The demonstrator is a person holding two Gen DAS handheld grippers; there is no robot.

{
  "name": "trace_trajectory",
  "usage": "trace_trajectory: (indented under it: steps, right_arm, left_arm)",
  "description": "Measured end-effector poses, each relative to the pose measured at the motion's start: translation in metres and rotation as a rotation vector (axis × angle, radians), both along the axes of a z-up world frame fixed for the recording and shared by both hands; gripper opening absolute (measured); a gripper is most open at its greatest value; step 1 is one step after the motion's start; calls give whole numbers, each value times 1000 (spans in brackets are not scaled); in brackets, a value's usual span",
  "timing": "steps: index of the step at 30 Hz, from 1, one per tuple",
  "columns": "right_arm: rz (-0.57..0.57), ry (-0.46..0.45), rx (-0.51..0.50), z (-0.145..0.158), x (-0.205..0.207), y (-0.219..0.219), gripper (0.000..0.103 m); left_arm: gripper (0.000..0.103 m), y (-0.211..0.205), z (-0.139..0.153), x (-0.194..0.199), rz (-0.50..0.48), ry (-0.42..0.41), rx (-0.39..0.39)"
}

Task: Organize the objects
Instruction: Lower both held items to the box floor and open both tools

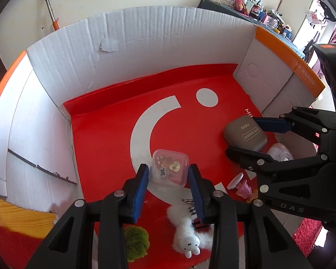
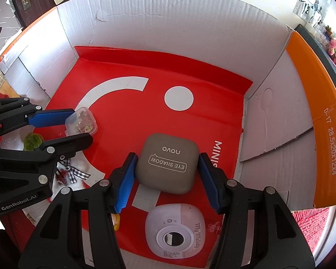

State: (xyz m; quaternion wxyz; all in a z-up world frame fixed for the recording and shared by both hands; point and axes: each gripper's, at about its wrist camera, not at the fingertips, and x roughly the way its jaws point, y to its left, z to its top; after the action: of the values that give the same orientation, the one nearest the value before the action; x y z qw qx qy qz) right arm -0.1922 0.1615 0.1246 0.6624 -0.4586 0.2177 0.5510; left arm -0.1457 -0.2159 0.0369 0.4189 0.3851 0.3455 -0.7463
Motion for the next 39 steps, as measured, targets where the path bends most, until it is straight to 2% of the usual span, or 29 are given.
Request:
trace_trajectory:
  steps: [12,15,27,39]
  right_arm:
    - [18,7,2,7,1,1,54]
    - [21,9,3,9,1,0,54]
    - [44,-2,6,8,-1,3,55]
    - [79,6,60,24,-11,-16,57]
  left_arm:
    - [40,0,1,0,3,2,-1]
    - [45,1,2,0,4,5,-5]
    - [46,0,5,-10,9,10,-20]
    - [47,12,17,-8,26,23,-55]
